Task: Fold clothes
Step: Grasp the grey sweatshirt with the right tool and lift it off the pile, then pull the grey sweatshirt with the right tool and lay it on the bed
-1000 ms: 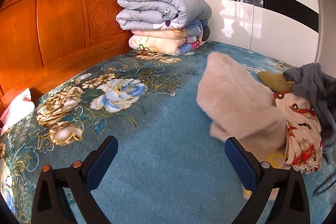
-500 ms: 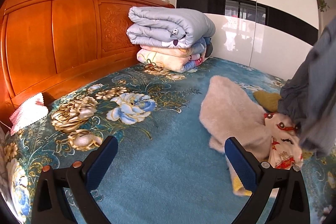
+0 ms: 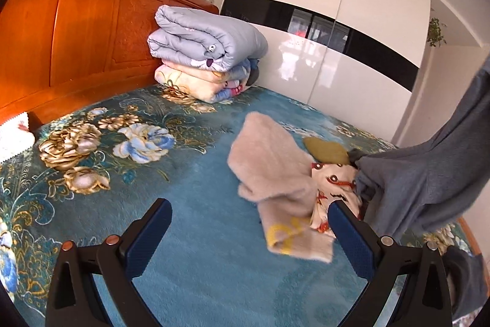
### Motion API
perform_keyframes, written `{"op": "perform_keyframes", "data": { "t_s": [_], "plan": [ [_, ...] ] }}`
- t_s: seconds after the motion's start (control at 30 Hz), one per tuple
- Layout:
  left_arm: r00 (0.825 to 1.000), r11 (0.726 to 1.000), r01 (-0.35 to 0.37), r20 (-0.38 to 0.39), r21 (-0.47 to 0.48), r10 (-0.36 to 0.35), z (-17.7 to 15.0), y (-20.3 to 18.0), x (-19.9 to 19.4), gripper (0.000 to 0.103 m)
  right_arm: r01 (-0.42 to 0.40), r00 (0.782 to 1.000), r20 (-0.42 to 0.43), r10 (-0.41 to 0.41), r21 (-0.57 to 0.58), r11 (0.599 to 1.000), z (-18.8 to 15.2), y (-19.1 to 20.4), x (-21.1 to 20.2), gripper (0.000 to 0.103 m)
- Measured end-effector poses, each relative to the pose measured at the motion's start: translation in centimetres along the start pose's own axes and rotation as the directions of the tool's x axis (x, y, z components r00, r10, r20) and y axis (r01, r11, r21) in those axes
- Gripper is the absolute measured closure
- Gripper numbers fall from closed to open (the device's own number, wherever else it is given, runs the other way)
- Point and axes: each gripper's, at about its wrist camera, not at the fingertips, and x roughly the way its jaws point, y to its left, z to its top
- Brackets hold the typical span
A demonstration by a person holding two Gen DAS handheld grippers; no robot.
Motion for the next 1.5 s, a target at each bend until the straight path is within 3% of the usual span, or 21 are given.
{"op": "perform_keyframes", "data": {
  "t_s": [0.1,0.17,0.3,0.43,0.63,0.77,0.8,0.83,0.87,0.93,1.07,1.1,1.2,1.3,1.4,1.47,1.5],
  "plan": [
    [1.000,1.000,-0.005,0.000,-0.002,0.005,-0.4,0.5,-0.6,0.000,-0.019,1.000,-0.023,0.019,-0.037,0.999,-0.8,1.6,-0.8,0.100],
    [1.000,0.999,-0.028,0.004,-0.020,0.028,-0.6,1.4,-1.1,0.000,-0.052,0.993,-0.108,0.048,-0.028,0.998,-2.7,2.0,1.2,0.100],
    [0.994,0.992,-0.102,0.016,-0.078,0.104,-0.8,4.1,-1.8,0.000,-0.058,0.947,-0.315,0.061,0.020,0.998,-10.0,0.8,7.9,0.099],
    [0.990,0.979,-0.141,-0.007,-0.144,0.141,-1.1,6.5,-1.9,0.000,-0.030,0.860,-0.504,0.081,0.109,0.994,-19.2,-1.5,15.6,0.099],
    [0.985,0.966,-0.172,-0.054,-0.191,0.164,-1.2,8.2,-1.2,0.000,0.053,0.680,-0.732,0.031,0.092,0.994,-31.9,-4.1,24.3,0.097],
    [0.976,0.959,-0.212,-0.090,-0.186,0.198,-1.4,8.8,-0.2,0.000,0.081,0.626,-0.780,-0.031,0.025,0.996,-35.6,-5.5,26.5,0.096],
    [0.975,0.959,-0.213,-0.101,-0.187,0.197,-1.5,8.9,0.1,0.000,0.083,0.612,-0.790,-0.030,0.027,0.996,-36.1,-5.9,26.8,0.081],
    [0.975,0.959,-0.211,-0.111,-0.188,0.193,-1.6,8.9,0.4,0.000,0.084,0.606,-0.795,-0.017,0.043,0.996,-36.2,-6.4,26.7,0.057],
    [0.974,0.961,-0.211,-0.125,-0.181,0.190,-1.8,8.8,0.9,0.000,0.086,0.609,-0.793,-0.009,0.054,0.995,-35.8,-6.5,26.3,0.047],
    [0.969,0.965,-0.212,-0.158,-0.154,0.188,-2.3,8.4,1.9,0.000,0.070,0.642,-0.767,0.003,0.063,0.996,-34.6,-6.9,24.8,0.043],
    [0.947,0.969,-0.241,-0.231,-0.060,0.222,-3.4,6.8,4.1,0.000,0.071,0.741,-0.669,-0.062,-0.014,0.997,-30.9,-8.2,18.5,0.043],
    [0.939,0.967,-0.251,-0.249,-0.031,0.236,-3.7,6.3,4.6,0.000,0.074,0.748,-0.656,-0.094,-0.057,0.996,-30.6,-8.9,16.6,0.042],
    [0.928,0.969,-0.239,-0.281,0.059,0.246,-4.4,4.5,5.6,0.000,0.132,0.702,-0.659,-0.269,-0.251,0.959,-32.1,-11.3,10.7,0.040],
    [0.918,0.958,-0.250,-0.281,0.141,0.280,-5.0,2.6,5.8,0.000,0.167,0.603,-0.697,-0.387,-0.364,0.916,-35.7,-13.6,6.8,0.040],
    [0.913,0.966,-0.239,-0.315,0.098,0.258,-5.1,2.7,5.7,0.000,0.190,0.534,-0.704,-0.469,-0.441,0.877,-39.1,-15.3,4.8,0.040],
    [0.915,0.976,-0.217,-0.349,0.000,0.203,-5.2,3.9,5.7,0.000,0.176,0.517,-0.679,-0.522,-0.513,0.840,-40.9,-15.4,4.5,0.040],
    [0.914,0.975,-0.217,-0.362,-0.049,0.185,-5.3,4.7,5.6,0.000,0.160,0.519,-0.644,-0.562,-0.573,0.804,-41.5,-14.8,4.6,0.040]
  ]
}}
